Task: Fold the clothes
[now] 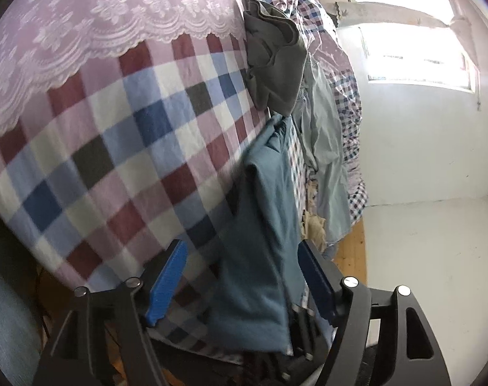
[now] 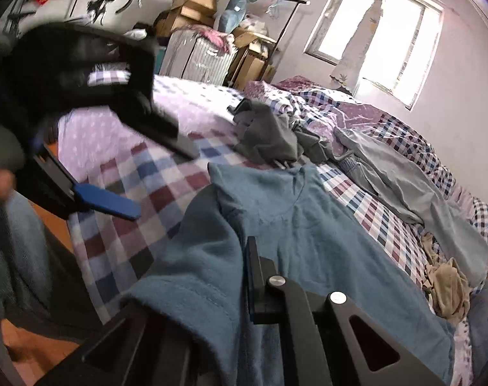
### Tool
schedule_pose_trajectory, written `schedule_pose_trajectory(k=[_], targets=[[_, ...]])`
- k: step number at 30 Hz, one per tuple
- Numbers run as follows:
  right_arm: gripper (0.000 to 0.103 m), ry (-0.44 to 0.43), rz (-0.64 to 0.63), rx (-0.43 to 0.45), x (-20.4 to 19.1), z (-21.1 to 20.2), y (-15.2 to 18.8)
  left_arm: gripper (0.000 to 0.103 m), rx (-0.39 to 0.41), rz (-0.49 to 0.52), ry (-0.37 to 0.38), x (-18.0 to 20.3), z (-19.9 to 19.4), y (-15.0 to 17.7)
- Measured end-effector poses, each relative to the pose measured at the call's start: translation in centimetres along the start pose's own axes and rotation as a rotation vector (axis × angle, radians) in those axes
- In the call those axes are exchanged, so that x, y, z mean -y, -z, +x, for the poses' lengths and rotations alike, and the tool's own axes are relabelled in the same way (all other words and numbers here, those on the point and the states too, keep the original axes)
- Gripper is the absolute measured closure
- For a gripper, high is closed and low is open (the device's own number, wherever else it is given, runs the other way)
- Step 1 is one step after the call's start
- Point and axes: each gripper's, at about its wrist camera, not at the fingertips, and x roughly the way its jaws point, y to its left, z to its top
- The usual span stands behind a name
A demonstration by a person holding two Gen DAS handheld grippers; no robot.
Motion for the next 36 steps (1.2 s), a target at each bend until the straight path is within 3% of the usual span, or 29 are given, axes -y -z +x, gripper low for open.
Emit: schedule_pose_trajectory(k=[3,7,10,19,32,34,36], targets=[[0.1,-0.01,0.025,0.018,0.6,-0.8,-0.4,0.027,-0.036,0.047,-0.011,1.0,1.5,-1.2],[0.1,-0.023,0.051,0.033,1.2,-1.7,-0.6,0.027,-0.054,0.127,0.049,3.1,3.1,-3.6],[0.1,-0.031,0.068,0.039,1.6,-2.0,-0.9,0.027,-0.146,0.163,0.096,4.2,5.4,-5.4],[0.1,-0.042,0.116,0.057,2.9,-3.3,-0.8,0.027,-0.295,0.31,-0.006,6.9,12.3,-9.5],[0.1,-0.076,0.205,0.086,5.8,-5.2,-0.8,0.031,-0.327,0.479,-0.023,10.6,18.9,-14.7],[0.1,-0.076,0.204,0.088,5.9,-5.4,-0.9,0.039,-0.329,0.48,-0.031,10.7,19.5,-14.9],[0.1,-0.078,0.202,0.085,6.0,-5.5,-0.8,0.071,-0.331,0.48,-0.039,10.7,20.1,-15.2]])
